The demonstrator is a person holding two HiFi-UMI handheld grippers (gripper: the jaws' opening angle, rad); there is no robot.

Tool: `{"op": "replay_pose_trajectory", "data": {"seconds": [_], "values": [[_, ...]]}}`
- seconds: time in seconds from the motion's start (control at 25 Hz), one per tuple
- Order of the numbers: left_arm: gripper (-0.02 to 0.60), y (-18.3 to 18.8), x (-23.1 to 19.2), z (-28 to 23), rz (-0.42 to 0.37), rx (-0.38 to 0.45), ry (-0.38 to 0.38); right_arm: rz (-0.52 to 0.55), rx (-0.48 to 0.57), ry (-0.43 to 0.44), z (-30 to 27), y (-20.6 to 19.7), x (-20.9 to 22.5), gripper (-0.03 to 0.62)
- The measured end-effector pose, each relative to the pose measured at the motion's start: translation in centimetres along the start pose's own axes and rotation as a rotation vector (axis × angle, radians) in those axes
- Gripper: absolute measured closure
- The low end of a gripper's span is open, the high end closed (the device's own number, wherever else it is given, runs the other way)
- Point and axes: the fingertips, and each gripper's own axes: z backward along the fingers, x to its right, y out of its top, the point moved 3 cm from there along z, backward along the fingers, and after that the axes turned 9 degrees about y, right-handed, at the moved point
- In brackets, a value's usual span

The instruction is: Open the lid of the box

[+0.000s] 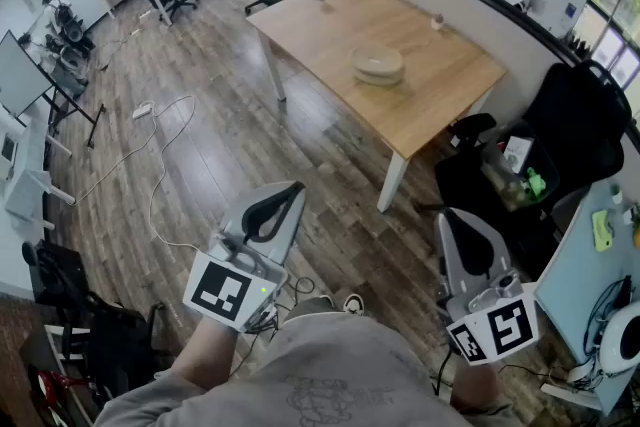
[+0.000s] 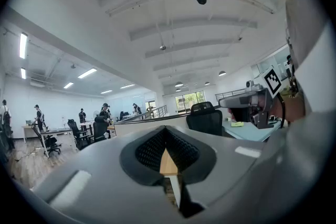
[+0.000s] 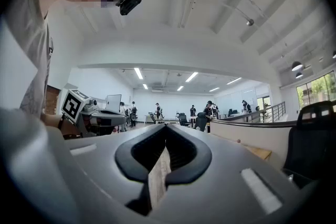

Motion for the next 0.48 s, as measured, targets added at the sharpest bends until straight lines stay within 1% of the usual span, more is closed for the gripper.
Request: {"op": "replay_pose_trajectory", "data": {"seconds": [0.12, 0.24, 0.48], "values": [[0.581, -0.2, -0.5, -0.2, -0.014, 0.003, 0.007, 0.001, -0.004, -0.006, -0.2, -0.1, 0.2, 0.583], [0.581, -0.2, -0.3, -0.4, 0.003, -0.003, 0.01, 0.003, -0.01, -0.012, -0.2, -0.3, 0.5, 0.585], [0.581, -0.1, 0.1, -0.9, -0.001, 0.008, 0.006, -0.003, -0.016, -0.014, -0.4, -0.6, 1.1, 0.583]]}}
